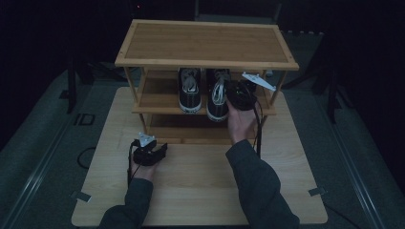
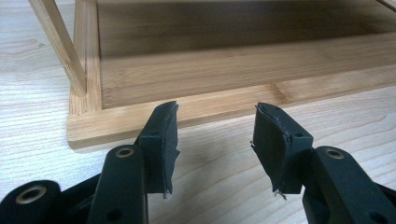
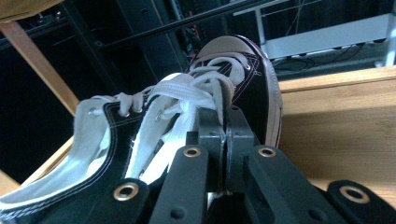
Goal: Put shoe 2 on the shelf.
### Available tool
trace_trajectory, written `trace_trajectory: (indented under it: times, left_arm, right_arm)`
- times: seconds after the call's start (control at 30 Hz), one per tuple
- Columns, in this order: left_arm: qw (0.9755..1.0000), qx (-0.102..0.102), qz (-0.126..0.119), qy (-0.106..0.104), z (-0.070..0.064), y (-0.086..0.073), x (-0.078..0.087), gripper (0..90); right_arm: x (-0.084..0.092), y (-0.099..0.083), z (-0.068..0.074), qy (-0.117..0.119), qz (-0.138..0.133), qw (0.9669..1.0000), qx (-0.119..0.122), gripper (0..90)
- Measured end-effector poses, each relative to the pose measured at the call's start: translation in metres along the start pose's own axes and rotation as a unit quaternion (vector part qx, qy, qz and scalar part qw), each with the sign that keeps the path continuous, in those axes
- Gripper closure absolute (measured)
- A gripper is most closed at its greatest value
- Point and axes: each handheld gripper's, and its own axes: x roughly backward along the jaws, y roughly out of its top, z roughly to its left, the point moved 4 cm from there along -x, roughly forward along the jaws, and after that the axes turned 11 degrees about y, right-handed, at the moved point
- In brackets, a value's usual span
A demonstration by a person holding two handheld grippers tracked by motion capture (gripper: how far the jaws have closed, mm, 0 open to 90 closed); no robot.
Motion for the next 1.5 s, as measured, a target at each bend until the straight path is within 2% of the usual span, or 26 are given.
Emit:
trace_trajectory:
  times: [0.17, 0.27, 0.43, 0.5, 0.57, 0.63, 0.9, 0.97, 1.1, 1.3, 1.5]
  left_arm:
    - [1.0, 0.0, 0.0, 0.0, 0.0, 0.0, 0.0, 50.7]
    - [1.0, 0.0, -0.001, 0.0, 0.0, 0.0, 0.0, 50.7]
    - [1.0, 0.001, 0.0, -0.001, 0.0, 0.0, 0.0, 50.7]
    - [1.0, 0.0, -0.001, -0.001, 0.001, 0.0, 0.0, 50.7]
    - [1.0, 0.002, -0.001, -0.001, 0.001, 0.001, 0.0, 50.7]
    - [1.0, 0.004, -0.001, -0.001, 0.002, 0.001, 0.0, 50.7]
    - [1.0, 0.004, -0.001, -0.001, 0.001, 0.001, 0.0, 50.7]
    - [1.0, 0.004, -0.001, -0.001, 0.001, 0.001, 0.0, 50.7]
    - [1.0, 0.002, 0.001, -0.001, 0.001, 0.001, -0.001, 50.7]
    - [1.0, 0.001, 0.0, -0.001, 0.0, 0.001, -0.001, 50.7]
    - [1.0, 0.002, 0.0, -0.002, 0.0, 0.0, 0.0, 50.7]
  right_arm:
    - [-0.009, 0.0, -0.002, -0.006, 0.0, 0.9999, -0.014, 88.2]
    - [-0.015, 0.0, -0.002, -0.011, -0.003, 0.9999, -0.008, 88.2]
    - [-0.02, -0.001, 0.001, -0.009, -0.002, 0.9991, -0.04, 88.1]
    - [-0.023, -0.001, 0.001, -0.011, -0.004, 0.9993, -0.035, 88.1]
    - [-0.024, -0.002, 0.004, -0.014, -0.003, 0.9989, -0.044, 88.1]
    - [-0.025, -0.002, 0.003, -0.02, -0.005, 0.9992, -0.035, 88.0]
    - [-0.029, -0.002, 0.001, -0.032, 0.002, 0.999, -0.031, 87.7]
    - [-0.032, -0.002, -0.001, -0.038, -0.001, 0.9986, -0.036, 87.4]
    - [-0.034, -0.002, -0.004, -0.024, -0.001, 0.9993, -0.029, 87.1]
    - [-0.037, -0.001, -0.006, -0.02, 0.001, 0.9991, -0.037, 86.8]
    - [-0.039, -0.001, -0.008, -0.014, 0.003, 0.9995, -0.029, 86.7]
